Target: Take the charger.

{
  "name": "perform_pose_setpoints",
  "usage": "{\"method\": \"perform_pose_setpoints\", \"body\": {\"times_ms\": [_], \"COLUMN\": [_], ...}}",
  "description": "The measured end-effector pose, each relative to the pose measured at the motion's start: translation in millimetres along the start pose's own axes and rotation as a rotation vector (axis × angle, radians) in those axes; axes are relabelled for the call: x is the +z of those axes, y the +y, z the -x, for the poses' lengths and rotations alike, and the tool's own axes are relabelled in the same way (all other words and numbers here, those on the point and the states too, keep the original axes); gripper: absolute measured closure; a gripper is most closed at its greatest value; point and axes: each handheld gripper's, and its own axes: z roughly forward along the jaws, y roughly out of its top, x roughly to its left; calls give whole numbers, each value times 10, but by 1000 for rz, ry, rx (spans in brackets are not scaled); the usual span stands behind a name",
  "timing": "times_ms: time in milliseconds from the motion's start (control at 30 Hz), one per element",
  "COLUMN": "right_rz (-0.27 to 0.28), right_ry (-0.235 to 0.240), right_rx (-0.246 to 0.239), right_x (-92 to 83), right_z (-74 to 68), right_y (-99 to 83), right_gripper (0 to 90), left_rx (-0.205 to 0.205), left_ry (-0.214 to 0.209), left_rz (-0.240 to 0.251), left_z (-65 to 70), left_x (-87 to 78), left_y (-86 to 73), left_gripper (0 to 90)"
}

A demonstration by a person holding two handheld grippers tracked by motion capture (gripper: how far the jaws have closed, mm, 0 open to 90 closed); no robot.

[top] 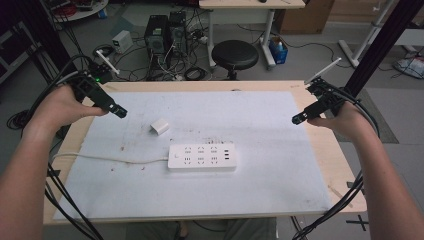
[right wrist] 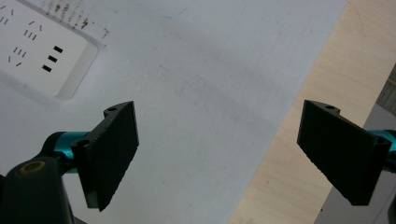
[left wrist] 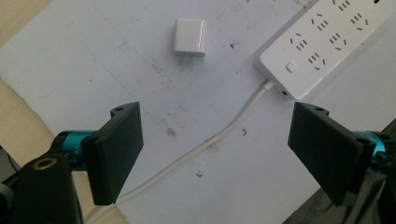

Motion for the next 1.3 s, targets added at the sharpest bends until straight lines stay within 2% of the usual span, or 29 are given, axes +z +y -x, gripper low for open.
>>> {"method": "perform_pose_setpoints", "body": {"times_ms": [300, 533, 667, 900, 1033, 1300], "right_rz": [11, 18, 39, 46, 49, 59], "right_ry": [3, 5, 4, 4, 3, -4], "right_rx": [1, -3, -3, -6, -10, -13], "right_x": [26, 57, 56, 85, 78, 44], "right_z": [-22, -5, -19, -20, -17, -21], "right_y": [-25, -18, -9, -36, -52, -92], "right_gripper": [121, 121, 121, 121, 121, 121], "left_rx": [-14, -55, -87, -142, -133, -68], "left_ry": [5, 1, -2, -26, -34, -11], "left_rz": [17, 34, 41, -23, -72, -136], "left_z": [41, -14, -66, -153, -189, -171], "left_x": [157, 330, 496, 942, 1207, 1597], "left_y": [57, 107, 162, 290, 348, 445], "left_gripper": [181, 180, 180, 181, 181, 182]}}
